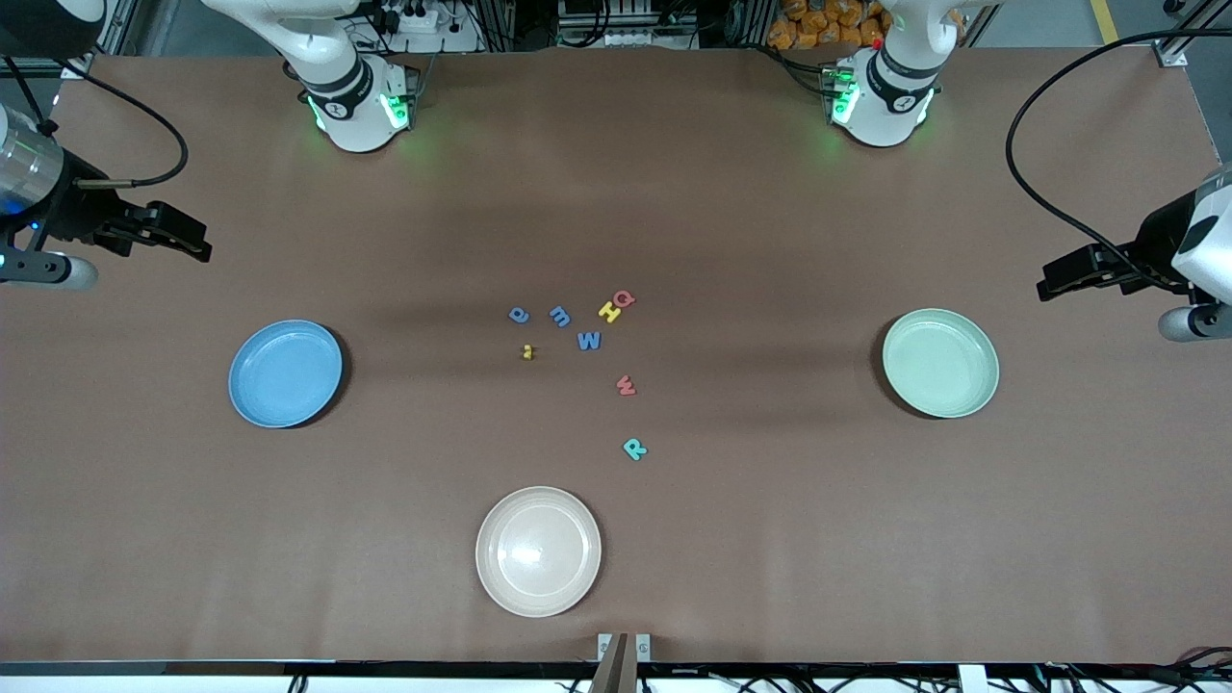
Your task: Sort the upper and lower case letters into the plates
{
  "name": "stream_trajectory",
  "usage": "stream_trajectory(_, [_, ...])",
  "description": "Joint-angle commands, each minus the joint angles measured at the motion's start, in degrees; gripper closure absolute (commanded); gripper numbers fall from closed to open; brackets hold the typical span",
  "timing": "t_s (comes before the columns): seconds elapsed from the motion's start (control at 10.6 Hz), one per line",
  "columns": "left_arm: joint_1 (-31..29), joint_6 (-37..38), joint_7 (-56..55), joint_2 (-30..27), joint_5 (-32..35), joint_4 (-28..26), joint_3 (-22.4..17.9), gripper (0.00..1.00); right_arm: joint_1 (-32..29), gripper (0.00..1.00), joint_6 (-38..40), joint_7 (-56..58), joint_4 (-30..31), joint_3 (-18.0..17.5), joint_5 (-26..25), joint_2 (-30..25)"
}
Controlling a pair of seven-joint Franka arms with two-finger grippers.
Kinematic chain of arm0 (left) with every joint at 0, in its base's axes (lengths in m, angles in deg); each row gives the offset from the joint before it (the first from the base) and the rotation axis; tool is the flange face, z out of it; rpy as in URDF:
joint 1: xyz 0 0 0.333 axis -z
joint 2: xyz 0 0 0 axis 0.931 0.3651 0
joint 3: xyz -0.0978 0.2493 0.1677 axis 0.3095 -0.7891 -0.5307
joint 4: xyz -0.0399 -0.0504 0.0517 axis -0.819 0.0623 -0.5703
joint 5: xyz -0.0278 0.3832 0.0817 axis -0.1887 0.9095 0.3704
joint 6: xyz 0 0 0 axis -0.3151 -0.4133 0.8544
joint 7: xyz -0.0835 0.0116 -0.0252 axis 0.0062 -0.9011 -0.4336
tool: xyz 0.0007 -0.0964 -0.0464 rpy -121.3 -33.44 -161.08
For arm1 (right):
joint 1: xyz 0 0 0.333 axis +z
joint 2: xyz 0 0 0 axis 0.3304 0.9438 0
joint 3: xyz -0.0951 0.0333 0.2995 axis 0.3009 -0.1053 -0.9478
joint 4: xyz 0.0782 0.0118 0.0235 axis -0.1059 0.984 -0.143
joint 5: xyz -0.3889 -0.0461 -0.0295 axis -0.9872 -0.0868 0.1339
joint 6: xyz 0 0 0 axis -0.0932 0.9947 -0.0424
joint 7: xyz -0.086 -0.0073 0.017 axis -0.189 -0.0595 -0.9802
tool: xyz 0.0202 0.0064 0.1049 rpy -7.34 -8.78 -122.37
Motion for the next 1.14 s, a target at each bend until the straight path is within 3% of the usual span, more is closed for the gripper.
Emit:
stream_trajectory(0.0, [0.0, 1.0, -1.05, -0.61, 1.29, 0.22, 0.28, 0.0, 0.12, 0.0, 0.66, -0.16, -0.78, -0.08, -0.06, 0.37])
stream_trajectory(1.04, [-0.44, 1.08, 0.0, -0.52, 1.29, 0.04, 0.28, 0.0, -0.75, 0.0, 1.98, 0.55, -0.61, 0.09, -0.14, 1.77])
